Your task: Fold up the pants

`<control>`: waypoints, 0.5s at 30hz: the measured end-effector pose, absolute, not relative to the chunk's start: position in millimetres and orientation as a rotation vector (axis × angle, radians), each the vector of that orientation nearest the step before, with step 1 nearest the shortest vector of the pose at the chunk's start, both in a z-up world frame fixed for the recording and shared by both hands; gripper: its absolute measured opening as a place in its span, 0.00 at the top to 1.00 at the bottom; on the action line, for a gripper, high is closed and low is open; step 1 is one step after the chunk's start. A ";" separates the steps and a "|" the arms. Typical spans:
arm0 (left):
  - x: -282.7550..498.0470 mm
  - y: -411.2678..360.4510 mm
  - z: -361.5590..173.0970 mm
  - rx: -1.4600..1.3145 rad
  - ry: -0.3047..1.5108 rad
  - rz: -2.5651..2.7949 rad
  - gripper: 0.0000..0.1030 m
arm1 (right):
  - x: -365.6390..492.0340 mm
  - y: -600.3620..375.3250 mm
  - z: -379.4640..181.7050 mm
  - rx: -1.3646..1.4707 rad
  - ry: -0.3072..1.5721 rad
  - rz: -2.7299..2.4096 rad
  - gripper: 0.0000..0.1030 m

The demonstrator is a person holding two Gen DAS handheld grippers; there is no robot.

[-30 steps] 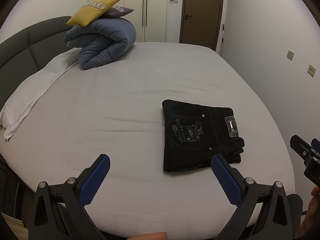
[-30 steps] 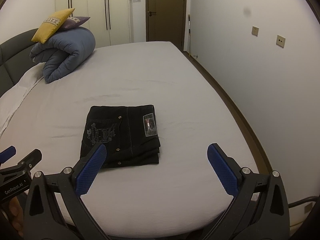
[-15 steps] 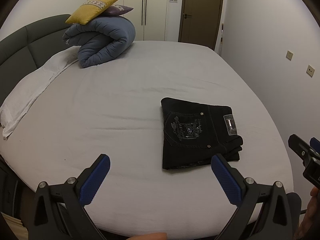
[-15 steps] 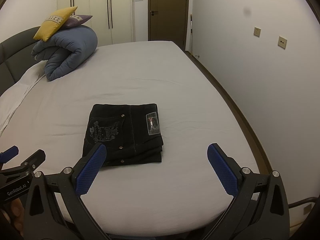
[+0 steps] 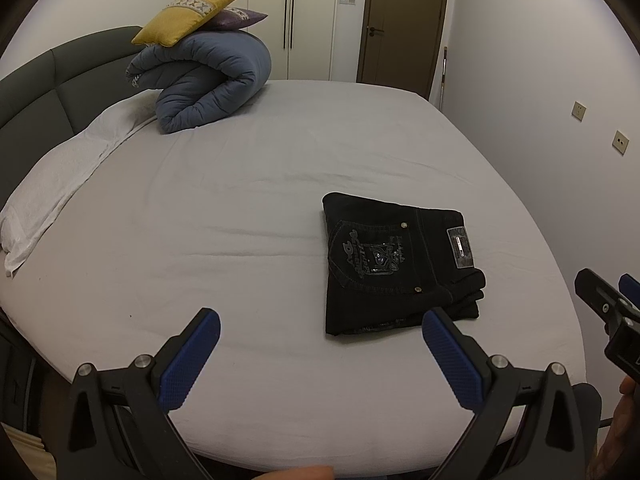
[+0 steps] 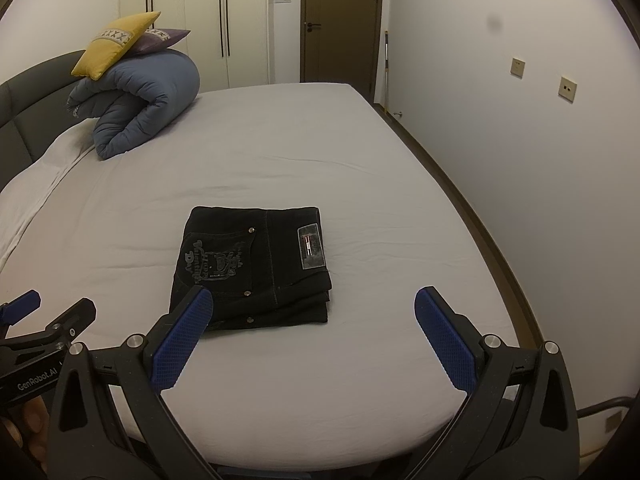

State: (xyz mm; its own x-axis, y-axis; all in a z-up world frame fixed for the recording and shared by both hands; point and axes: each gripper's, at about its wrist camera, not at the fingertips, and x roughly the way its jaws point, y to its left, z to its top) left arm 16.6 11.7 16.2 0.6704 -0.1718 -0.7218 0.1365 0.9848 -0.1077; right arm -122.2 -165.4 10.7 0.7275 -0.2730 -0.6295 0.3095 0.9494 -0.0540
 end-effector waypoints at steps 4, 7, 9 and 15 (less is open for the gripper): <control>15.8 10.9 16.3 -0.048 0.818 -0.173 0.00 | -122.5 -165.0 11.1 0.056 0.685 -0.320 0.00; 15.6 10.8 16.3 -0.048 0.819 -0.173 0.00 | -122.5 -164.7 11.0 0.056 0.685 -0.321 0.00; 15.5 10.6 16.4 -0.048 0.819 -0.173 0.00 | -122.4 -164.7 11.1 0.057 0.686 -0.320 0.00; 14.2 9.4 15.7 -0.047 0.821 -0.173 0.00 | -122.8 -164.4 11.2 0.057 0.686 -0.321 0.00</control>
State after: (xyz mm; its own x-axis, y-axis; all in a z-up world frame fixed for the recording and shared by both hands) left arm 14.2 9.4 15.7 0.6685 -0.1720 -0.7235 0.1355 0.9848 -0.1089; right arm -122.8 -164.4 11.2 0.7267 -0.2720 -0.6308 0.3094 0.9495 -0.0529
